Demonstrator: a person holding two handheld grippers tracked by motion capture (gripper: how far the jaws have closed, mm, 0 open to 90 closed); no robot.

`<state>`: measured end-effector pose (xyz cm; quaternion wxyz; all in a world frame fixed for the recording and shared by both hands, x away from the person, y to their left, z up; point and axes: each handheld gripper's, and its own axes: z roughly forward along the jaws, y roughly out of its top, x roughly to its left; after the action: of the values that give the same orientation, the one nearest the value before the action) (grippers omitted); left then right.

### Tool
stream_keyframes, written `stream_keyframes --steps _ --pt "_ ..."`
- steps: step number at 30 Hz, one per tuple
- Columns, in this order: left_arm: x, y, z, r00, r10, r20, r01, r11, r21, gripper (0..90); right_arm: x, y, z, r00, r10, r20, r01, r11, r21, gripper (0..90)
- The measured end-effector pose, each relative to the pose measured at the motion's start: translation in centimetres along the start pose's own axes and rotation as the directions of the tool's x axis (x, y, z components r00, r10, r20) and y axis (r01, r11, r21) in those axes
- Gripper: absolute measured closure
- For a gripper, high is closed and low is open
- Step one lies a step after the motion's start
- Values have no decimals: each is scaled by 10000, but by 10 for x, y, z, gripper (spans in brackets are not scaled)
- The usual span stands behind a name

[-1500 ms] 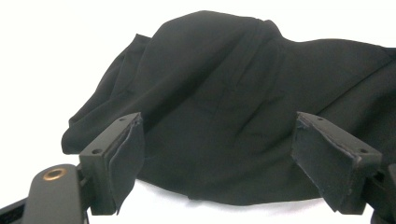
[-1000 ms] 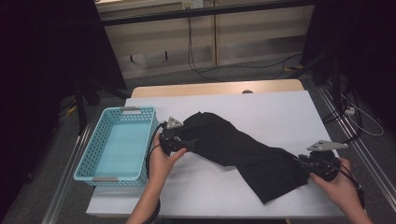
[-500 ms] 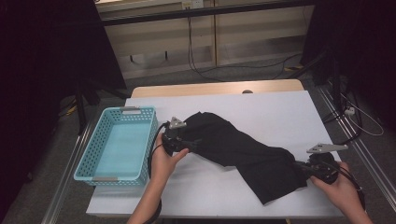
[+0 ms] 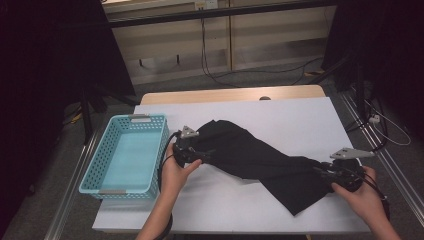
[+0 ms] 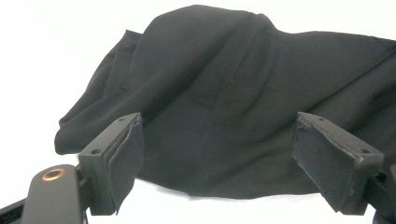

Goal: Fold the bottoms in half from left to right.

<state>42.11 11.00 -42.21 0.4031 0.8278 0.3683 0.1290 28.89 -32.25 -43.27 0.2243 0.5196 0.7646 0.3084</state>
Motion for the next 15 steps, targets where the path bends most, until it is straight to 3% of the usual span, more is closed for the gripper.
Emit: stream_keyframes --steps 3,6,9,15 --pt "0 0 1 10000 78 1 -78 9999 97 174 21 8 -3 9969 -336 -713 312 9989 -347 537" --pt "-1 0 0 10000 83 12 -83 9999 94 172 46 14 0 9873 -808 -1366 759 9963 -402 522" --pt "-2 0 0 10000 -1 43 1 10000 29 171 69 17 8 9739 -1145 -1958 1097 9933 -356 521" --pt "-1 -2 -2 10000 66 9 -66 9999 95 168 106 26 22 9418 -1707 -2895 1677 9852 -353 618"
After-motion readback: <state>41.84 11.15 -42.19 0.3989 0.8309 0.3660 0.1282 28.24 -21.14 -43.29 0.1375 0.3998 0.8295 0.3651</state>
